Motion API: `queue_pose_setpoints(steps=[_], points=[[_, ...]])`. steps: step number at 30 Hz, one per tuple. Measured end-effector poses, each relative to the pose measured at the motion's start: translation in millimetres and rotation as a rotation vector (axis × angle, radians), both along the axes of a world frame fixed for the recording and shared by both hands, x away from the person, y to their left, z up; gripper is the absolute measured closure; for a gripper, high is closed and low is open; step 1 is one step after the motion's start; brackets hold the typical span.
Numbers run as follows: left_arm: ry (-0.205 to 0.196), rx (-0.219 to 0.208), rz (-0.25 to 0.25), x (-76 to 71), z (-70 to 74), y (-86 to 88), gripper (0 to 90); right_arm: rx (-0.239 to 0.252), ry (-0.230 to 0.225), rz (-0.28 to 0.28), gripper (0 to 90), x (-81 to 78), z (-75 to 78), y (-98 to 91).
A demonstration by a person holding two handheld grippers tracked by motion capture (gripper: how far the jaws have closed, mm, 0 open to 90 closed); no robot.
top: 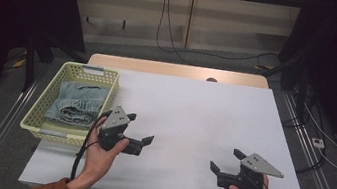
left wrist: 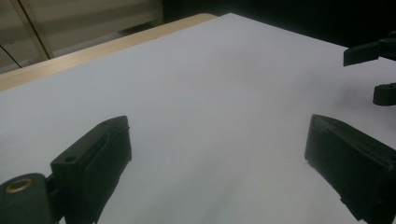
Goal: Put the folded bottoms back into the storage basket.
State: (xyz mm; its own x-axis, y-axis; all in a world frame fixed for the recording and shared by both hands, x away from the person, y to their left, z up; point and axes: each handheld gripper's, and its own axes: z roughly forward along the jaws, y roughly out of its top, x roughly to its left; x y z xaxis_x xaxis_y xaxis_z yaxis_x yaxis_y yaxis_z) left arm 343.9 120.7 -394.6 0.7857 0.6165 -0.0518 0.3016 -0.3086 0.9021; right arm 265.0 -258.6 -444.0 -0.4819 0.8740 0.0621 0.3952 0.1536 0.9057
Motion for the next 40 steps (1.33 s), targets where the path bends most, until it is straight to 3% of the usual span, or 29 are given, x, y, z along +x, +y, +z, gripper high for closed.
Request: queue_pose_setpoints(steps=[6,17,22,26,29,32,37,40], points=[[0.014,0.003,0.000,-3.0,-10.2,5.7,7.2,-0.001,-0.002,-0.002,7.2,-0.2,0.1,-0.3],[0.058,-0.005,0.071,-7.4,-25.1,26.8,7.2,0.000,0.001,-0.012,7.3,-1.1,0.0,-1.1],[0.040,0.000,0.094,-12.3,-32.7,33.1,7.2,-0.004,-0.001,-0.010,7.2,-1.9,0.2,-0.7],[0.098,-0.024,0.112,-14.9,-39.3,37.8,7.0,0.000,-0.007,-0.004,7.2,-3.1,1.4,-0.7],[0.065,-0.008,0.120,-15.5,-38.6,38.5,6.9,0.001,-0.012,0.002,7.3,-3.5,2.0,-1.0],[0.072,-0.017,0.107,-14.9,-38.6,38.3,6.5,0.002,-0.010,0.004,7.2,-3.8,1.9,-0.9],[0.077,0.019,0.106,-12.2,-40.2,37.4,6.5,0.003,-0.009,0.008,7.2,-3.6,1.8,-0.8],[0.076,0.016,0.095,-12.0,-40.4,35.6,6.5,-0.002,-0.007,0.009,7.2,-3.4,1.6,0.0]])
